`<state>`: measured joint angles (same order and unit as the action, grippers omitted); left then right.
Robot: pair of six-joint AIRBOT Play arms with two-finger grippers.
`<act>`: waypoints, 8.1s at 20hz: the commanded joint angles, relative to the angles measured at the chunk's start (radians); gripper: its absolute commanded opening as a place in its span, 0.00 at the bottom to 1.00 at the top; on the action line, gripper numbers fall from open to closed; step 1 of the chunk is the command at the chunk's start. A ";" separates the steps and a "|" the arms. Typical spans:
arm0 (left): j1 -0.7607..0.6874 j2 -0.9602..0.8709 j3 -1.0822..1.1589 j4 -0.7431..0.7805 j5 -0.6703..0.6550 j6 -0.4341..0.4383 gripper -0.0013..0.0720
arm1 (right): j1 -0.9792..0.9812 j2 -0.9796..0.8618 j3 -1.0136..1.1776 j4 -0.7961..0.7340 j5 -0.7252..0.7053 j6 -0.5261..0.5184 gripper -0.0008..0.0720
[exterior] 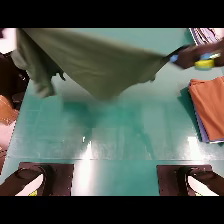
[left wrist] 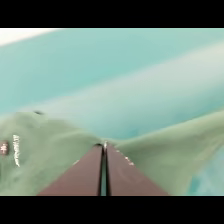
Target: Fold the shirts.
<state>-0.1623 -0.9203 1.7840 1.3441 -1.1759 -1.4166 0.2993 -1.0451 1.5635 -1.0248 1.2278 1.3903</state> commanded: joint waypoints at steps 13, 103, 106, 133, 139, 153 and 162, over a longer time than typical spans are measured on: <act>-0.247 -0.008 -0.915 -0.099 0.031 -0.023 0.05 | 0.060 -0.219 -0.141 -0.310 0.323 0.166 0.03; 0.461 -0.221 -0.929 -0.202 -0.144 0.105 0.70 | -0.487 -0.125 -0.445 0.193 0.277 -0.078 0.51; 0.461 -0.202 -1.067 -0.235 -0.097 0.108 0.70 | -0.486 -0.043 -0.557 0.195 0.219 -0.084 0.51; 0.335 -0.141 -1.032 -0.313 0.039 0.112 0.05 | -0.695 0.023 -1.016 -0.046 0.206 -0.072 0.63; 0.335 -0.136 -1.012 -0.316 0.041 0.112 0.05 | -0.580 -0.058 -1.133 0.043 0.040 -0.072 0.62; 0.336 0.058 -0.749 -0.278 -0.026 0.058 0.05 | -0.388 0.142 -0.734 0.108 -0.032 -0.072 0.03; 0.336 0.168 0.173 -0.278 -0.029 -0.064 0.05 | -0.581 0.292 0.120 0.107 0.023 -0.072 0.03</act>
<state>0.1722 -0.7670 1.6913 1.0561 -1.2072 -1.4246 -0.2195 -0.7784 1.4384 -0.9119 1.2175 1.3174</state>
